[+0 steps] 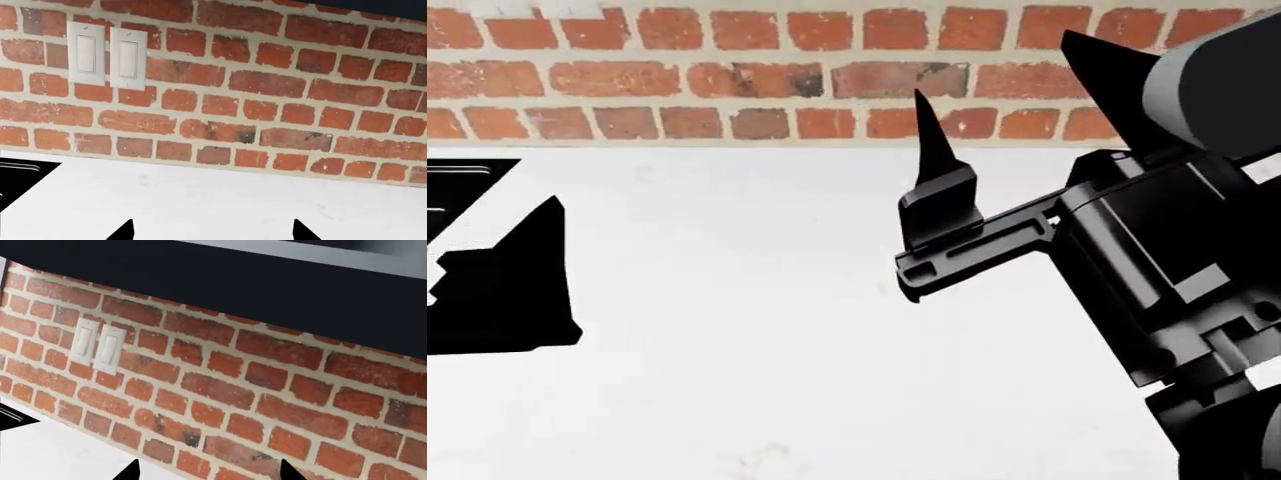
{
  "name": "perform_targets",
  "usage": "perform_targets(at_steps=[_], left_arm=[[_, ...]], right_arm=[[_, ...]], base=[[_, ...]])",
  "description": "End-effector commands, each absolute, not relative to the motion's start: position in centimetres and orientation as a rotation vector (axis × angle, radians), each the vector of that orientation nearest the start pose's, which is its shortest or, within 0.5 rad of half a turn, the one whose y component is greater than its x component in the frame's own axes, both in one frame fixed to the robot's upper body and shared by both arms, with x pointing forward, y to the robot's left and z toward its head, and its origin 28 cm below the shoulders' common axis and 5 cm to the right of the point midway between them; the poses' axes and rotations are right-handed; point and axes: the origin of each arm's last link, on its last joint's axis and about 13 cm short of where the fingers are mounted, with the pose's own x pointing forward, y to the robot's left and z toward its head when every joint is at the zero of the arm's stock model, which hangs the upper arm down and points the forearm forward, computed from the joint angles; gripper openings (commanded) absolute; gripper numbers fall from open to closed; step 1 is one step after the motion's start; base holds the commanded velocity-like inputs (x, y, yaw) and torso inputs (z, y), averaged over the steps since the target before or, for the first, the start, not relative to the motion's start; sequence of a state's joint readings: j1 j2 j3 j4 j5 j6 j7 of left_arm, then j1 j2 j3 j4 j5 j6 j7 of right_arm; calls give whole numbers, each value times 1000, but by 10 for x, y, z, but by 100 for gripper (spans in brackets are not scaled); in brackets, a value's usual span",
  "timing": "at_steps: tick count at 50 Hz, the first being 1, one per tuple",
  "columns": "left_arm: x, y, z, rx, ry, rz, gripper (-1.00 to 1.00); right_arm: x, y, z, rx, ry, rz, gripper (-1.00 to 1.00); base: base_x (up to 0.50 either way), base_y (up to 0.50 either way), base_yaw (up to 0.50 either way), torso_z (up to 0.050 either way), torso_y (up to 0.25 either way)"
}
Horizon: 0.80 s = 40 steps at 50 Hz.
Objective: Pick and place the shaker into the drawer. Then close the cabinet.
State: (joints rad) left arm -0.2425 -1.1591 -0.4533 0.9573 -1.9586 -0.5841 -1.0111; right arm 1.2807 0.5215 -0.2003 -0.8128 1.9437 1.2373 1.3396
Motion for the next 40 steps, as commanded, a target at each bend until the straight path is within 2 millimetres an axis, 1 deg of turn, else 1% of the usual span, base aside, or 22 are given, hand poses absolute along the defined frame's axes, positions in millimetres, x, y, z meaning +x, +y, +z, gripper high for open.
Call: perform_targets(at_steps=[1, 6, 11, 13, 16, 21, 26, 31, 35, 36, 38, 40], left_arm=[[118, 272, 279, -135, -71, -48, 100], [118, 272, 279, -135, -71, -47, 100], [117, 273, 279, -133, -71, -43, 100], [116, 274, 280, -134, -72, -42, 100], [116, 274, 280, -134, -74, -41, 100], [117, 276, 282, -131, -79, -37, 100], [117, 276, 286, -127, -85, -38, 100], [116, 276, 288, -126, -89, -39, 100], [115, 276, 290, -125, -93, -41, 100], [115, 276, 291, -126, -94, -40, 100], [115, 277, 291, -126, -96, -37, 100], [114, 276, 292, -128, -97, -38, 100]], right_arm=[[159, -85, 312, -229, -329, 309, 100], [158, -85, 313, -231, -336, 297, 100], [158, -90, 314, -227, -318, 228, 100], [157, -94, 318, -243, -305, 179, 100], [150, -108, 326, -257, -289, 66, 100], [129, -137, 343, -287, -275, -100, 100], [114, -159, 369, -339, -262, -216, 100], [104, -177, 407, -410, -267, -331, 100], [95, -187, 443, -437, -311, -420, 100], [96, -189, 454, -448, -331, -431, 100], [103, -180, 461, -477, -378, -439, 100], [115, -174, 468, -523, -428, -423, 100]], base=[[1, -500, 0, 0, 0], [1, -445, 0, 0, 0], [0, 0, 0, 0, 0], [0, 0, 0, 0, 0], [0, 0, 0, 0, 0], [0, 0, 0, 0, 0], [0, 0, 0, 0, 0], [0, 0, 0, 0, 0], [0, 0, 0, 0, 0], [0, 0, 0, 0, 0], [0, 0, 0, 0, 0], [0, 0, 0, 0, 0]])
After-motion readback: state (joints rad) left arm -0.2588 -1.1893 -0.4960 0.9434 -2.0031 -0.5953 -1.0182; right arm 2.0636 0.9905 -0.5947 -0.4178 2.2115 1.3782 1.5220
